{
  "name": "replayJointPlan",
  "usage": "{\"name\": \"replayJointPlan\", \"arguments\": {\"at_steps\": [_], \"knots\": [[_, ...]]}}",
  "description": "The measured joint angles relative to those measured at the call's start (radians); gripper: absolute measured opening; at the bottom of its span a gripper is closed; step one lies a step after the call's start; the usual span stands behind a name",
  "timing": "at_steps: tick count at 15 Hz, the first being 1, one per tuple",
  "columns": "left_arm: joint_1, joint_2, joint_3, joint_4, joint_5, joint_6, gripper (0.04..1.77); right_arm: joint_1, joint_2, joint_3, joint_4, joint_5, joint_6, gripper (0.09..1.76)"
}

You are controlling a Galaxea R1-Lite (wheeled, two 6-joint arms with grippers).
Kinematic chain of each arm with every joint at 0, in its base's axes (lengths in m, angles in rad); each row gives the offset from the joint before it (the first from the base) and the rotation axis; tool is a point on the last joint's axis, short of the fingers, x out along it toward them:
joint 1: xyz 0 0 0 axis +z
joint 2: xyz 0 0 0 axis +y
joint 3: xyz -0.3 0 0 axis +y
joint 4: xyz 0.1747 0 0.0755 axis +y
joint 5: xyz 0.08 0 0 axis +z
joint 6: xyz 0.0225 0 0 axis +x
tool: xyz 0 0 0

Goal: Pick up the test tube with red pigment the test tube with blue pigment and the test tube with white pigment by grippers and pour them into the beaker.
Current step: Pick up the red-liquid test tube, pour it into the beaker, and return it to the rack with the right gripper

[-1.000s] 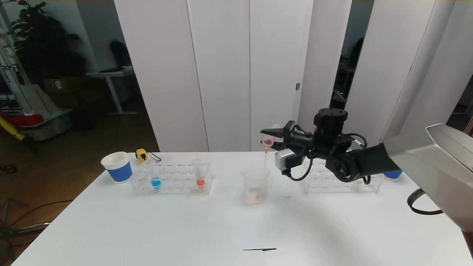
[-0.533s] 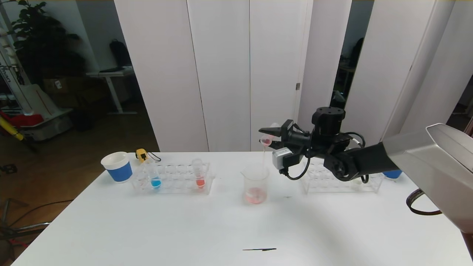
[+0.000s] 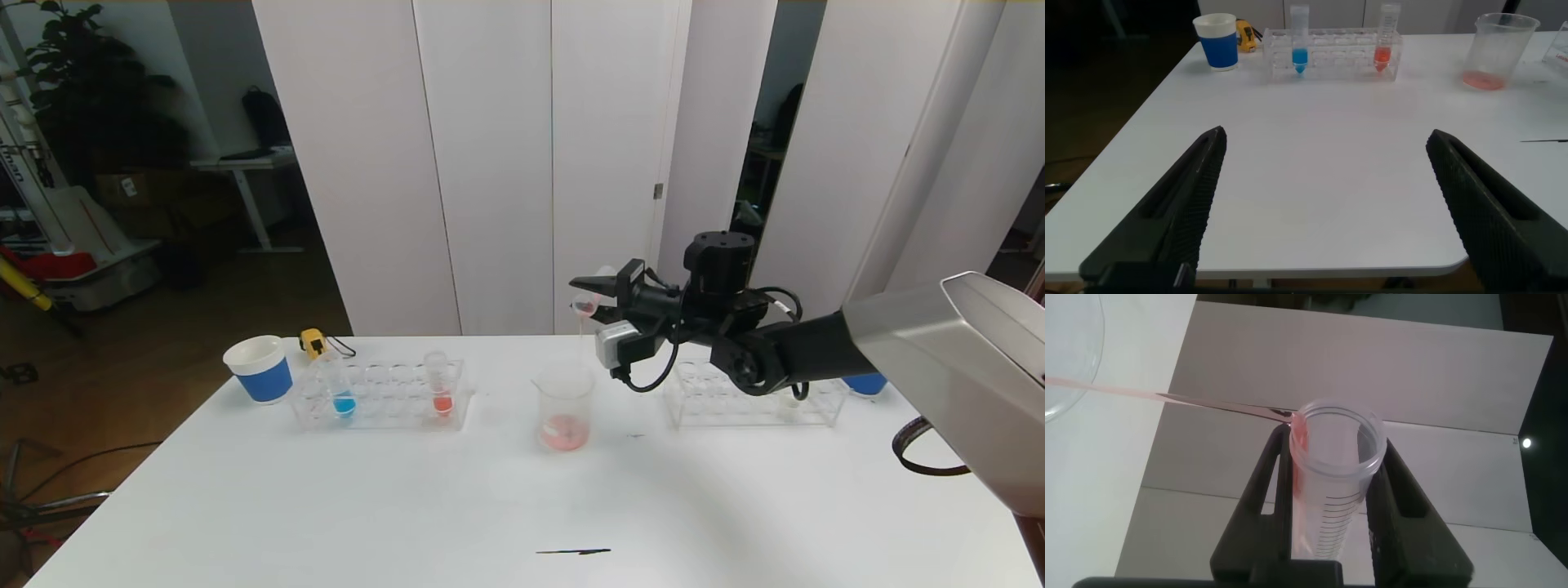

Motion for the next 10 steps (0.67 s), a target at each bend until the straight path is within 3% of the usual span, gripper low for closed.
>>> {"name": "replayJointPlan", "arguments": {"at_steps": [10], "knots": [[0.000,0.000,0.000,0.000,0.000,0.000,1.75,0.021,0.004,-0.016,-0.010,-0.015,-0.008,0.59]]}}
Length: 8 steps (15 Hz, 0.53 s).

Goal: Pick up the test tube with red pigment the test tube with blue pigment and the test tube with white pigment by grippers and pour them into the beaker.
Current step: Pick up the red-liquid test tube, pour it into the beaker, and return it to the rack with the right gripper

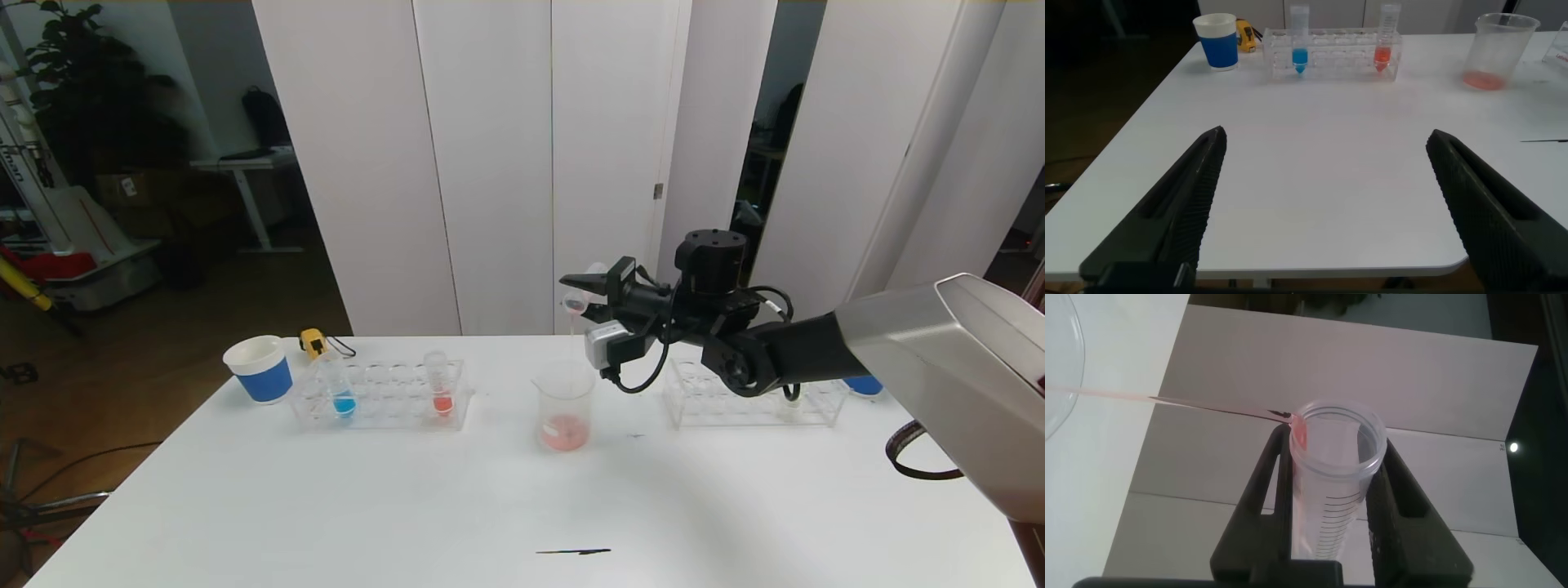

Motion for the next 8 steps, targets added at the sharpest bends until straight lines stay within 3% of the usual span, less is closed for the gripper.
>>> {"name": "replayJointPlan", "arguments": {"at_steps": [8], "knots": [[0.000,0.000,0.000,0.000,0.000,0.000,1.75,0.007,-0.005,-0.016,0.003,-0.001,-0.017,0.59]]}}
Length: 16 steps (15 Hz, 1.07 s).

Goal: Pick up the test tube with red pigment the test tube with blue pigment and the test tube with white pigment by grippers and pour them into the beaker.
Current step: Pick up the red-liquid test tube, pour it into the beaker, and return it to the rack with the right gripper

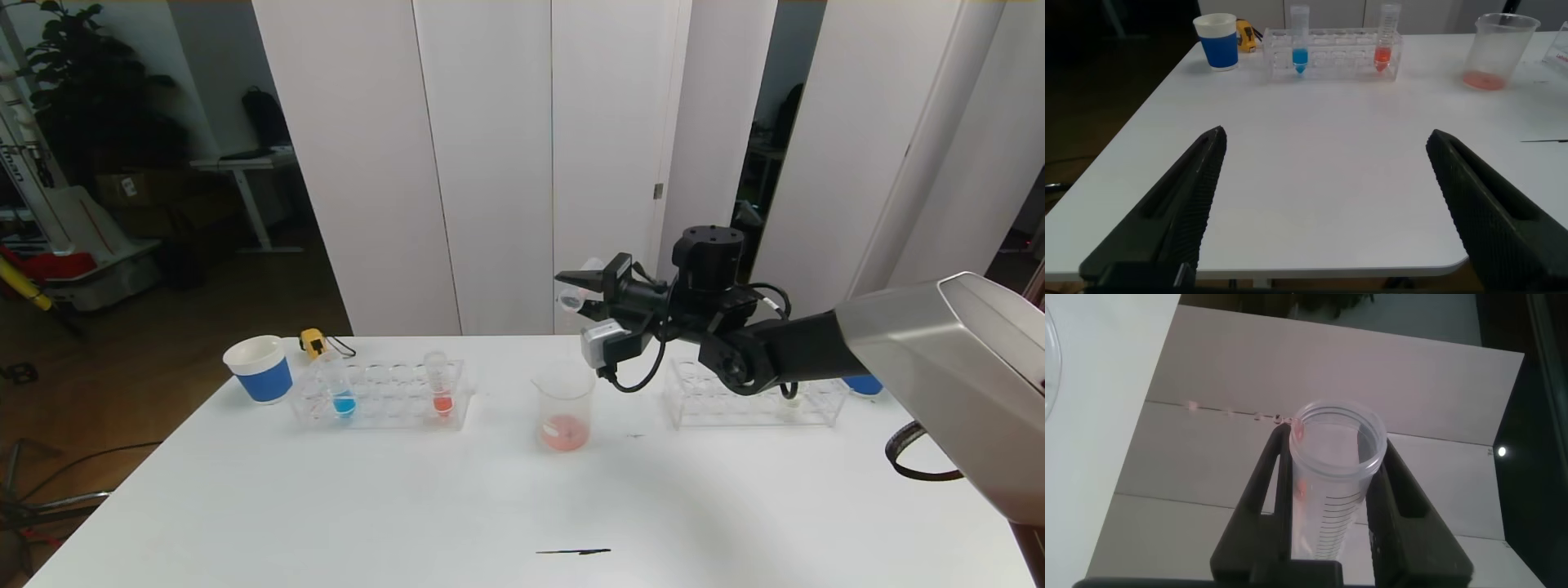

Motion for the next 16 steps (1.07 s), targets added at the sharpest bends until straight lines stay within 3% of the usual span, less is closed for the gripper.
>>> {"name": "replayJointPlan", "arguments": {"at_steps": [16], "knots": [[-0.001,0.000,0.000,0.000,0.000,0.000,1.75,0.012,-0.006,-0.018,-0.006,-0.028,-0.002,0.59]]}}
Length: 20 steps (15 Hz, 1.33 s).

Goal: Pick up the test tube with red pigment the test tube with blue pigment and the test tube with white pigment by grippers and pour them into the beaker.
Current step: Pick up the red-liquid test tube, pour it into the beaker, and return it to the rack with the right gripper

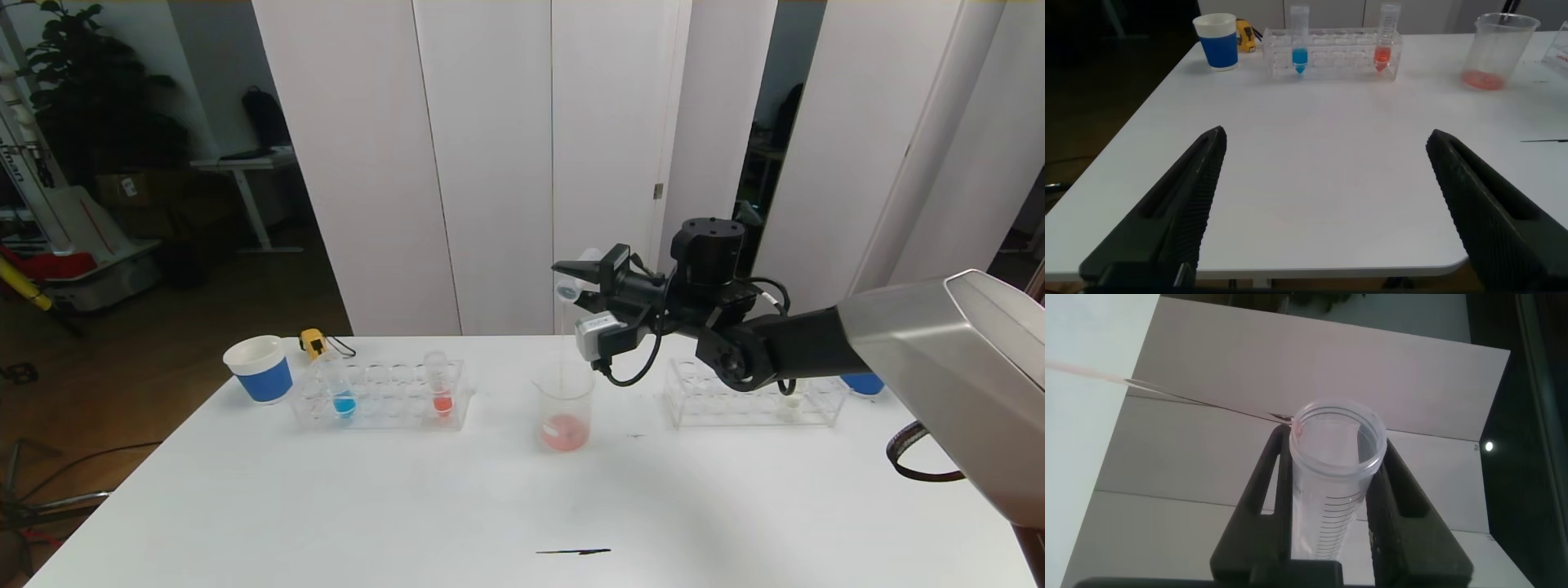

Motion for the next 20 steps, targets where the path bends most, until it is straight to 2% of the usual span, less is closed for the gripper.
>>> {"name": "replayJointPlan", "arguments": {"at_steps": [3,7,11,14,17,20], "knots": [[0.001,0.000,0.000,0.000,0.000,0.000,1.75,0.002,-0.006,0.003,0.002,-0.033,0.027,0.59],[0.001,0.000,0.000,0.000,0.000,0.000,1.75,0.018,-0.027,0.005,-0.012,-0.086,0.147,0.59],[0.000,0.000,0.000,0.000,0.000,0.000,1.75,0.037,-0.035,0.013,-0.040,-0.091,0.180,0.59],[0.001,0.000,0.000,0.000,0.000,0.000,1.75,0.025,-0.041,0.014,-0.042,-0.111,0.276,0.59],[0.001,0.000,0.000,0.000,0.000,0.000,1.75,0.028,-0.052,0.014,-0.073,-0.212,0.462,0.59],[0.000,0.000,0.000,0.000,0.000,0.000,1.75,0.044,-0.060,0.011,-0.118,-0.367,0.658,0.59]]}}
